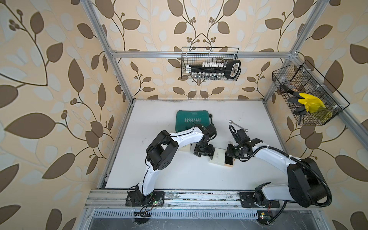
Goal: Take out the earrings from the drawer-style jewelry box
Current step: Pick up the earring from the drawer.
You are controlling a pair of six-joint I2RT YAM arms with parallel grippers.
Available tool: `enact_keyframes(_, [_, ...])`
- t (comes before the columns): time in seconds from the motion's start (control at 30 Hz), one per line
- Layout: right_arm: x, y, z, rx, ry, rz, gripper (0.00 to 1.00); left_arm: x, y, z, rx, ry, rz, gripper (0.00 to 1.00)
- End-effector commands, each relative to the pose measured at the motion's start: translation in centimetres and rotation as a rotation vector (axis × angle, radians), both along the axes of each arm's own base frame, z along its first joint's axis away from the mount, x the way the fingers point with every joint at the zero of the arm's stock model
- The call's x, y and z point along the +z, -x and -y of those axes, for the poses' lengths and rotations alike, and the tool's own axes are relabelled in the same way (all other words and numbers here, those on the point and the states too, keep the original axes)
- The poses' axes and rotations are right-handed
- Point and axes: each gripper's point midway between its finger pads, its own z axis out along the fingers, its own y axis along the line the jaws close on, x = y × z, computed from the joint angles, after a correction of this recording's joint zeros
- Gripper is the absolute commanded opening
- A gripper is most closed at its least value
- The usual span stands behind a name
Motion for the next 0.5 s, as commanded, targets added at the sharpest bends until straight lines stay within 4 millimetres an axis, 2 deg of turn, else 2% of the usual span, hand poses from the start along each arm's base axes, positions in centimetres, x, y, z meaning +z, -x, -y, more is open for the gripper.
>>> enact_keyframes(0.0, [0.9,-1.0,-0.2,-0.021,0.002,0.028,0.28,-6.8,0.7,-5.4,-0.008,-0.31,-0.001,0.78])
enact_keyframes(0.47, [-1.5,-0.6,-0.1,-0.024,0.061,-0.02,0.25,-6.9,0.5,-5.2,-0.016,-0.309,-0.003,0.78])
